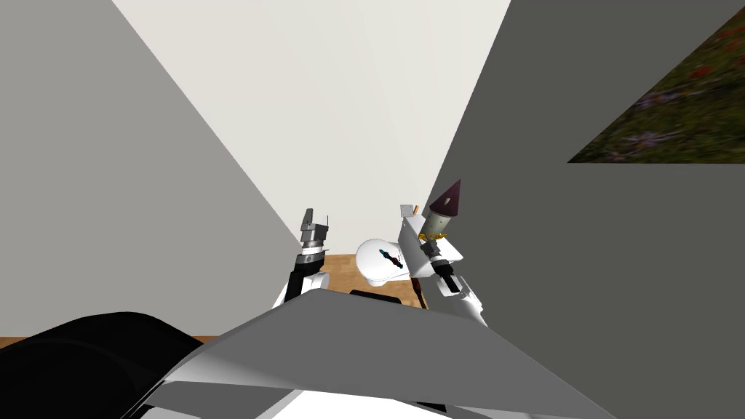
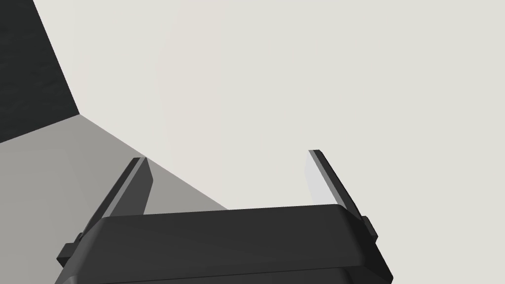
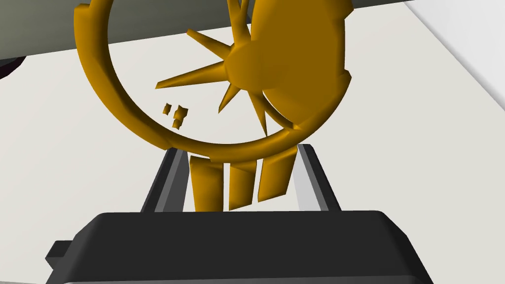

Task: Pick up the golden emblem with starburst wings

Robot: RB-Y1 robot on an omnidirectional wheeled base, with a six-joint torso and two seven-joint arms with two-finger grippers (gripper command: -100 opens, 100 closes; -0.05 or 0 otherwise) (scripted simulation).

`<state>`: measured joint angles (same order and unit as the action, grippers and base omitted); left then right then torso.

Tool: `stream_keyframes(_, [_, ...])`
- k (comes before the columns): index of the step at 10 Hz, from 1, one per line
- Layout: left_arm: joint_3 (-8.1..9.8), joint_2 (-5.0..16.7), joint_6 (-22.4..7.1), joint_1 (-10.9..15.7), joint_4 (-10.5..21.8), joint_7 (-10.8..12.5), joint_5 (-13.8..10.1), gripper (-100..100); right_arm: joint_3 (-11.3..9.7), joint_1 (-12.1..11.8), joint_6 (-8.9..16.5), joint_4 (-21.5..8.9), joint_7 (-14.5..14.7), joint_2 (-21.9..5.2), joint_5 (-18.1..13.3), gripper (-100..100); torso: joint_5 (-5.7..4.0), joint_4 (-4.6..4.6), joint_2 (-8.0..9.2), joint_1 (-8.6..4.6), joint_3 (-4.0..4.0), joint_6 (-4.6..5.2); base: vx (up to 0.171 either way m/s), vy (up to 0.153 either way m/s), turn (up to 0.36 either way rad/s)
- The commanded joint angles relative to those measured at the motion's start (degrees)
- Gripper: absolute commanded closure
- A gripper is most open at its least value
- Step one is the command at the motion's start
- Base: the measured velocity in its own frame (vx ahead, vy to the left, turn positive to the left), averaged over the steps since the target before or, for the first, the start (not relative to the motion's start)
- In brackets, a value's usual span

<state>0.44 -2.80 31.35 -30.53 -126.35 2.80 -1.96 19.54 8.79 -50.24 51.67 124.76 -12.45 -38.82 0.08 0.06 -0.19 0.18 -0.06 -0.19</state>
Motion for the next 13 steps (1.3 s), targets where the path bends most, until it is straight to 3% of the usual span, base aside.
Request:
stream_keyframes(1, [0.00,0.0,0.0,0.0,0.0,0.0,0.0,0,2.9,-2.6,-0.7,2.9,-2.9,2.1,-2.9,100,0.00,0.00,0.00,0.00,0.00,0.00,0.043,0.002,-0.018])
stream_keyframes(2, [0.00,0.0,0.0,0.0,0.0,0.0,0.0,0,4.3,-2.6,-0.7,4.3,-3.2,2.1,-4.6,100,-0.01,-0.02,-0.05,0.00,-0.03,0.06,0.047,0.009,-0.031])
stream_keyframes(4, [0.00,0.0,0.0,0.0,0.0,0.0,0.0,0,4.3,-2.6,-0.7,4.3,-3.2,2.1,-6.9,100,0.00,0.00,-0.05,-0.01,-0.02,0.01,0.011,0.001,-0.007])
stream_keyframes(5, [0.00,0.0,0.0,0.0,0.0,0.0,0.0,0,7.1,-5.2,-1.4,7.1,-6.2,4.3,-9.1,100,0.03,-0.01,-0.01,0.02,-0.01,0.01,0.038,0.000,-0.021])
stream_keyframes(6, [0.00,0.0,0.0,0.0,0.0,0.0,0.0,0,8.5,-5.2,-1.4,8.4,-6.4,4.3,-10.9,100,0.02,-0.03,-0.05,0.02,-0.04,0.07,0.045,0.011,-0.030])
stream_keyframes(8, [0.00,0.0,0.0,0.0,0.0,0.0,0.0,0,8.5,-5.2,-1.4,8.4,-6.4,4.3,-13.2,100,0.03,-0.02,-0.06,0.01,-0.04,0.02,0.014,0.001,-0.001])
stream_keyframes(9, [0.00,0.0,0.0,0.0,0.0,0.0,0.0,0,11.3,-7.7,-2.2,11.2,-9.4,6.5,-15.4,100,0.04,-0.03,-0.03,0.03,-0.03,0.01,0.039,-0.001,-0.019])
stream_keyframes(10, [0.00,0.0,0.0,0.0,0.0,0.0,0.0,0,12.7,-7.7,-2.2,12.6,-9.7,6.5,-17.1,100,0.03,-0.06,-0.06,0.02,-0.05,0.09,0.044,0.008,-0.039])
stream_keyframes(12, [0.00,0.0,0.0,0.0,0.0,0.0,0.0,0,12.7,-7.7,-2.2,12.6,-9.7,6.5,-19.4,100,0.05,-0.04,-0.09,0.04,-0.06,0.01,0.015,0.002,0.003])
stream_keyframes(13, [0.00,0.0,0.0,0.0,0.0,0.0,0.0,0,15.6,-10.3,-2.9,15.3,-12.5,8.6,-21.6,100,0.07,-0.04,-0.05,0.07,-0.05,0.00,0.036,0.002,-0.018])
